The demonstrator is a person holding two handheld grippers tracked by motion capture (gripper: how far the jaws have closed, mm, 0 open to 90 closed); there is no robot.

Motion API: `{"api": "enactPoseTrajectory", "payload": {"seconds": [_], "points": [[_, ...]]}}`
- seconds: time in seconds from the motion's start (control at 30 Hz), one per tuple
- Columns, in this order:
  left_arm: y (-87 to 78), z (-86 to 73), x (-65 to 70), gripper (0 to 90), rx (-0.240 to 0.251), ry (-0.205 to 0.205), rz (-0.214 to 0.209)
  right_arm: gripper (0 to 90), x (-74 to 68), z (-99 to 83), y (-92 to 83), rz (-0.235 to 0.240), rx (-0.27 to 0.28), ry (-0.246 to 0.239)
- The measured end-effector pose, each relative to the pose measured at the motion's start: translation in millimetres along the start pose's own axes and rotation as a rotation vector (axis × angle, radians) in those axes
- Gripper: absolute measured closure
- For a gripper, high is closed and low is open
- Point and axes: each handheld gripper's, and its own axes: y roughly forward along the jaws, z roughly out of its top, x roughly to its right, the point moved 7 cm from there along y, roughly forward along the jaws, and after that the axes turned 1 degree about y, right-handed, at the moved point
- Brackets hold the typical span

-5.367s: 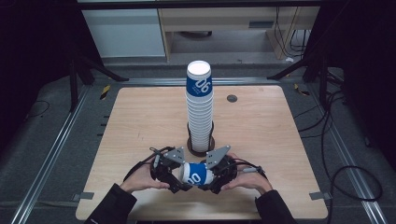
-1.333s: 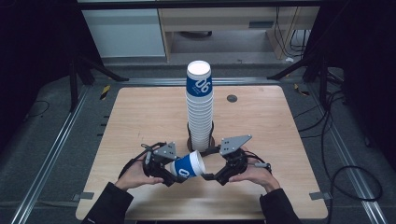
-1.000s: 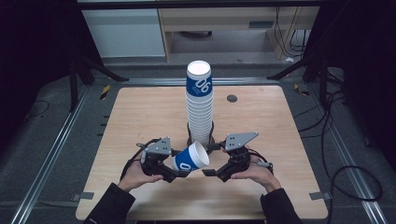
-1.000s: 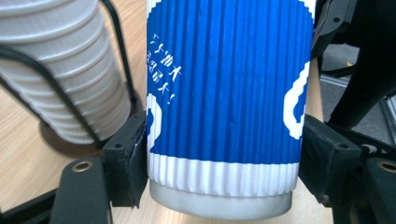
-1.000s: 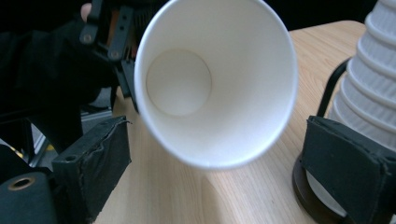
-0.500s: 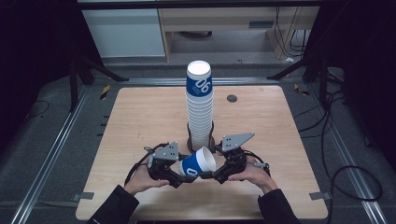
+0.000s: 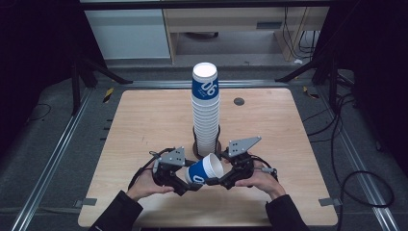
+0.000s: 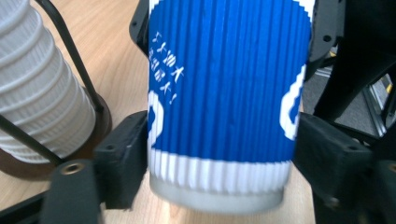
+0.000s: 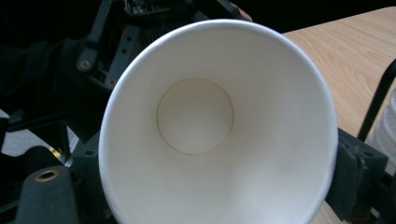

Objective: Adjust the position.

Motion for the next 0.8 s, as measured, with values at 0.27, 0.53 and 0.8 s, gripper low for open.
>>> {"api": "enactPoseTrajectory", "payload": {"seconds": [0.27, 0.53, 0.8], "points": [[1.5, -12.0, -5.0, 18.2, -0.114, -0.017, -0.005, 15.5, 5.0, -10.9, 4.3, -0.082, -0.128, -0.048], [26.1, -25.1, 2.2, 19.3, -0.256, 0.028, -0.015, 15.3, 1.5, -19.2, 19.1, -0.070, -0.200, -0.067], [30.5, -26.9, 4.0, 25.2, -0.270, 0.033, -0.019, 15.3, -2.4, -20.3, 26.9, -0.041, -0.209, -0.063]]}}
